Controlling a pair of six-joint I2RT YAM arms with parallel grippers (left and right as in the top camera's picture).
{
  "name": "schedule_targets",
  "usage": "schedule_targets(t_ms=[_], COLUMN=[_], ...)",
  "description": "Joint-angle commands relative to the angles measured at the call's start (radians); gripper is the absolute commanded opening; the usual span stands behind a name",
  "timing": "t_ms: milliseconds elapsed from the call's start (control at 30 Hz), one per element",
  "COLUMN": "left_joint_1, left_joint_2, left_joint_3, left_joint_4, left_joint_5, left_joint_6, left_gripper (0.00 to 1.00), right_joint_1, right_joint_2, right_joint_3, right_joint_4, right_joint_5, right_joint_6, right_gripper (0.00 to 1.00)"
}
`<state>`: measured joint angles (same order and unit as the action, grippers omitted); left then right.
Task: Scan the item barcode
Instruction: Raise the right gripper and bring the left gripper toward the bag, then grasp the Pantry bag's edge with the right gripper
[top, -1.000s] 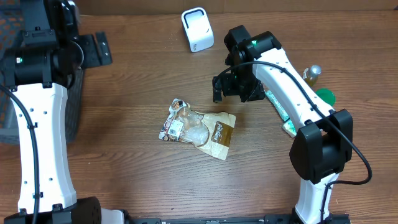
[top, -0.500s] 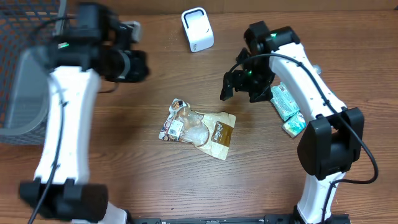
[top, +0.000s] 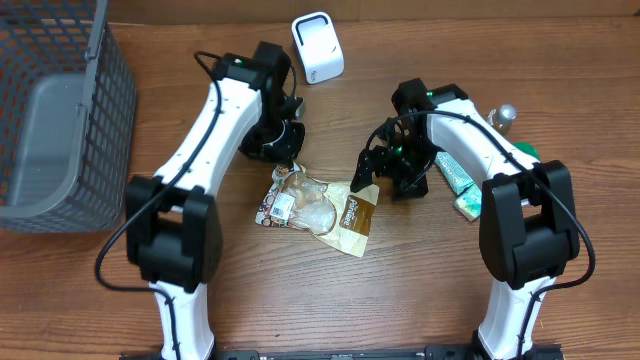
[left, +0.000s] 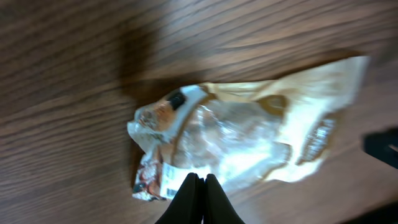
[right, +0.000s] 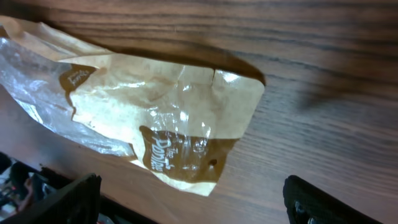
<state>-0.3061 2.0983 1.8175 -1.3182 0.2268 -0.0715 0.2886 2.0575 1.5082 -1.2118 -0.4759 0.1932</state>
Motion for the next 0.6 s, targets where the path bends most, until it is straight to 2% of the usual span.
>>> schedule_targets(t_ms=[0,333,567], left_joint_1=[0.003,0.003,0.002], left_joint_2=[0.075,0.189,0.236], left_joint_3=[-0.007,-0.008,-0.009], left_joint_4=[-0.001,0.030,0.036], left_joint_5=[-0.051,-0.051,-0.051], left_joint_6=[-0.023,-0.023,-0.031], left_gripper=[0.04,0.04,0.04], right_joint_1=[0.005,0.038,0.071], right_joint_2=[-0.024,-0.024,-0.024], right_joint_3=[-0.063,-0.217,-0.280], right_joint_4=[0.053,0.257,0.499], right_joint_5=[-0.086,-0.152,-0.242], right_joint_6=[0.029,0.144,0.205], right_gripper=[0.91,0.90,0.89])
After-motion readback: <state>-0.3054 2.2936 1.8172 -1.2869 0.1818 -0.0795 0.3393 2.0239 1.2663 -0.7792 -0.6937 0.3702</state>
